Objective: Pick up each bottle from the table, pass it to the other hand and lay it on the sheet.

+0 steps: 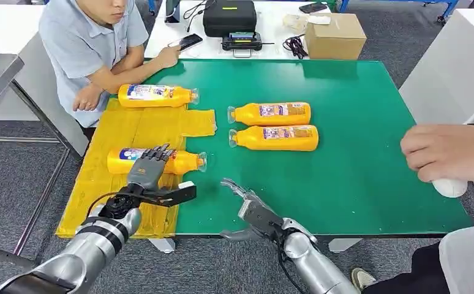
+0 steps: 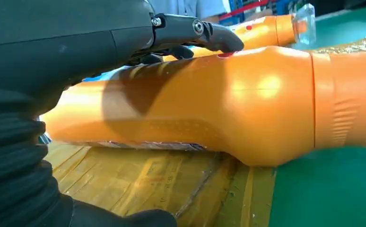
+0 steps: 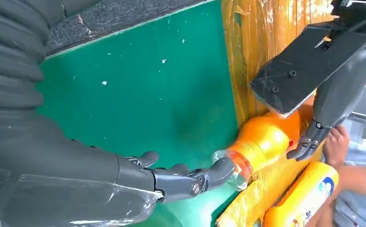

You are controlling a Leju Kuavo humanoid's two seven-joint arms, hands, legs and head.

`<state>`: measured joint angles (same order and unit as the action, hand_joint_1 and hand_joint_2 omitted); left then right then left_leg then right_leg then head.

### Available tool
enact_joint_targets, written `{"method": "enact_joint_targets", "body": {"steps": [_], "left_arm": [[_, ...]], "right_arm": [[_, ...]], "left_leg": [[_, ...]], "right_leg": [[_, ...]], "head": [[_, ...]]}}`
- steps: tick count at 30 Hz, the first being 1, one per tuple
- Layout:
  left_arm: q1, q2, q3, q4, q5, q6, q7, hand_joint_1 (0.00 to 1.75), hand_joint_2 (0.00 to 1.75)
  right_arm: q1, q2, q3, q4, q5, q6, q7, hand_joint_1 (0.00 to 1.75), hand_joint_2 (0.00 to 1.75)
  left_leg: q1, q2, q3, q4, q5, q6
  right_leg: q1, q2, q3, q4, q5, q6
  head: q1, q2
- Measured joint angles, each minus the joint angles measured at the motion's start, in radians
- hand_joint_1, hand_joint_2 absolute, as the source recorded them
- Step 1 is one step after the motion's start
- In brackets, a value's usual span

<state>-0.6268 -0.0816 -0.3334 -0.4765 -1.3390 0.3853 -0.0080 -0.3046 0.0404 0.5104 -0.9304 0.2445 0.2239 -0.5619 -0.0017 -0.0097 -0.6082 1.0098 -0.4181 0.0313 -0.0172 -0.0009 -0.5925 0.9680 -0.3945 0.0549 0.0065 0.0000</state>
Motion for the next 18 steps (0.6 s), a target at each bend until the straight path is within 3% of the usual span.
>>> {"method": "enact_joint_targets", "body": {"steps": [11, 18], "left_arm": [[-0.002, -0.003, 0.0, 0.005, 0.017, -0.008, -0.008, 0.0, 1.75], [0.022, -0.011, -0.001, -0.001, 0.016, 0.111, -0.021, 0.0, 1.75]], "right_arm": [[0.0, 0.002, -0.002, 0.0, 0.01, 0.001, -0.003, 0.0, 1.75], [0.0, 0.002, -0.007, 0.002, 0.019, -0.004, -0.007, 0.0, 1.75]], "left_leg": [[0.0, 0.0, 0.001, 0.0, 0.0, 0.0], [0.0, 0.0, 0.0, 0.0, 0.0, 0.0]], "right_leg": [[0.0, 0.0, 0.001, 0.0, 0.0, 0.0], [0.0, 0.0, 0.0, 0.0, 0.0, 0.0]], "head": [[0.0, 0.0], [0.0, 0.0]]}}
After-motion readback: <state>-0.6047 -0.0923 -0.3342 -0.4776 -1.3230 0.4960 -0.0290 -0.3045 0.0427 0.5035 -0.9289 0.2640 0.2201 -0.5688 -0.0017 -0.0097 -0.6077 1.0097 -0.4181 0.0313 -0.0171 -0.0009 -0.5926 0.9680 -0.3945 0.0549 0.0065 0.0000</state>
